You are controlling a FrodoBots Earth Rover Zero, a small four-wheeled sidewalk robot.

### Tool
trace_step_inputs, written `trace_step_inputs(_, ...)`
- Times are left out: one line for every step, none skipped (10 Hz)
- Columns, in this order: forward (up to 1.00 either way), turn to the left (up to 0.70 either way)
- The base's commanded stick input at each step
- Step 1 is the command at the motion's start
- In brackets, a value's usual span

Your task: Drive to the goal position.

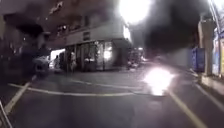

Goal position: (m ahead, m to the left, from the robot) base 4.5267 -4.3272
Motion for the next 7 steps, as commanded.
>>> trace_step_inputs(0.45,0.0)
trace_step_inputs(0.45,0.0)
trace_step_inputs(0.45,0.0)
trace_step_inputs(0.45,0.0)
trace_step_inputs(0.45,0.0)
trace_step_inputs(0.45,0.0)
trace_step_inputs(0.45,0.0)
